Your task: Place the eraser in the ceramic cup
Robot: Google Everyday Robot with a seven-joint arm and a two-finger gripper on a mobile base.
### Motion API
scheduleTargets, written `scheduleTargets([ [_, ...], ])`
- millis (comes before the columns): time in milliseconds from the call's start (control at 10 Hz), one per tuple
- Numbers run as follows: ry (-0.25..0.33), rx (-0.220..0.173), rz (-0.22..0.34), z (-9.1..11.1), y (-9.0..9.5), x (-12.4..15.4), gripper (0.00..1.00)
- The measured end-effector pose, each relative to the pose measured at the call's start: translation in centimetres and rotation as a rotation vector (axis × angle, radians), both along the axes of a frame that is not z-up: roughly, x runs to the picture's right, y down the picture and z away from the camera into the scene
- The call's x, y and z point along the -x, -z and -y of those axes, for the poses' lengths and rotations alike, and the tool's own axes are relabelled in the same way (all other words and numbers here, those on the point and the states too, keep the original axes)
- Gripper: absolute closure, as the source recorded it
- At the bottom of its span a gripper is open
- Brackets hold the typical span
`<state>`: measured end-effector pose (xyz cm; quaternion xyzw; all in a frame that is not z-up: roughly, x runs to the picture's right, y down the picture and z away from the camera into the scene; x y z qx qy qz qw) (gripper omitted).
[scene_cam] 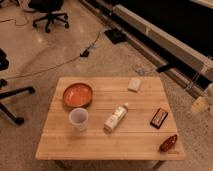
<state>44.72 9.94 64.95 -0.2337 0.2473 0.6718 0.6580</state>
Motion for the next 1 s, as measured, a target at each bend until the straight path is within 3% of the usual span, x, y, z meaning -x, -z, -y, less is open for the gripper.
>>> scheduleTargets([
  [1000, 0.047, 0.035, 0.017, -1.3, -0.7, 1.1, 0.6],
])
